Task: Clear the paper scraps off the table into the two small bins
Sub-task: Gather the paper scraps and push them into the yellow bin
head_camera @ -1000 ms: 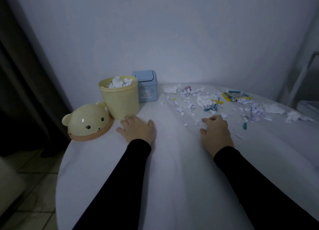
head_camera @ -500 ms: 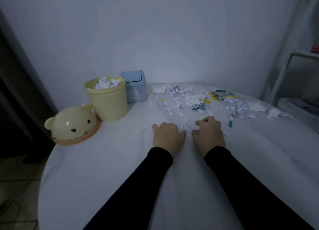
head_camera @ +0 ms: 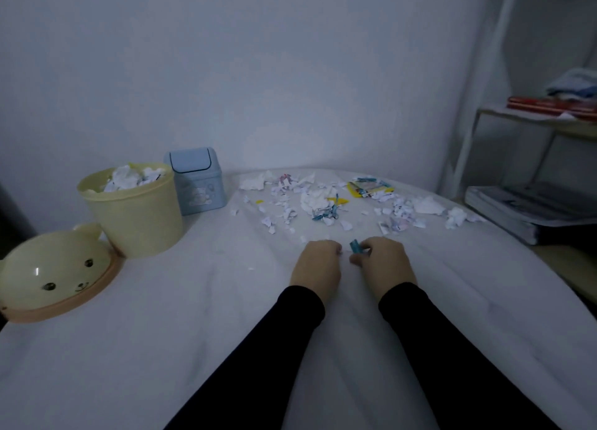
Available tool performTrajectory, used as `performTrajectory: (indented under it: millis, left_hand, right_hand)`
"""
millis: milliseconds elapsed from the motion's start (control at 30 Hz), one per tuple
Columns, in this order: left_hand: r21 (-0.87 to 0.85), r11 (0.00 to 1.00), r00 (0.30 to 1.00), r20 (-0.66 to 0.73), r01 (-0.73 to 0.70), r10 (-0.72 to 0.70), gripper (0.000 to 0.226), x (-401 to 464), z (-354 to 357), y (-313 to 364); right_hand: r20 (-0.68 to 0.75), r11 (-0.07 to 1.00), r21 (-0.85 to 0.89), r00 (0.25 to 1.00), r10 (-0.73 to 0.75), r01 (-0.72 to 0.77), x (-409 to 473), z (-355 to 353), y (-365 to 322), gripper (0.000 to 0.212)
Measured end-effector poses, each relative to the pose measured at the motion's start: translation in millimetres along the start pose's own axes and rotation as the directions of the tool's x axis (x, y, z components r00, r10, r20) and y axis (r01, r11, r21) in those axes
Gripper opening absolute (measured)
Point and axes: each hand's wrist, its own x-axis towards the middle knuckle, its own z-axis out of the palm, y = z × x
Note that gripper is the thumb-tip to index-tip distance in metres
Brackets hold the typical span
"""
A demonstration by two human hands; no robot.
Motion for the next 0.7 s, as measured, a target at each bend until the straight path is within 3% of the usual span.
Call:
performTrajectory:
  millis: [167, 267, 333, 467, 600, 700]
  left_hand:
    - [-0.070, 0.996, 0.993, -0.099, -0.063, 0.056, 0.028, 15.7, -4.5, -18.6]
    - [-0.116, 0.992, 0.985, -0.169, -0.047, 0.027, 0.023, 26.4, -5.9, -31.6]
    - [-0.065, 0.998, 0.974, -0.224, 0.017, -0.031, 0.034, 28.4, -3.7, -34.3]
    - [0.197, 0.930, 0.944, -0.186, 0.309, -0.274, 0.072, 29.3, -3.3, -38.8]
    - [0.201, 0.891, 0.912, -0.149, 0.407, -0.383, 0.081, 49.2, -6.9, -53.6]
    - [0.185, 0.944, 0.960, -0.102, 0.274, -0.259, 0.060, 59.5, -5.5, -51.8]
  right_hand:
    - [-0.015, 0.992, -0.049, 0.993, -0.113, 0.112, 26.1, -5.9, 11.0, 0.024]
    - [-0.139, 0.985, -0.093, 0.978, -0.155, 0.143, 36.4, -8.1, 16.7, 0.033]
    - [-0.193, 0.982, -0.146, 0.970, -0.150, 0.123, 41.5, -8.8, 18.5, 0.053]
    - [-0.057, 0.970, -0.240, 0.997, -0.058, 0.043, 55.6, -6.4, 21.2, 0.075]
    - [-0.015, 0.960, -0.206, 0.981, -0.196, 0.188, 57.0, -3.4, 13.6, 0.054]
    - [0.024, 0.935, -0.138, 0.945, -0.326, 0.326, 53.1, -1.8, 10.6, 0.046]
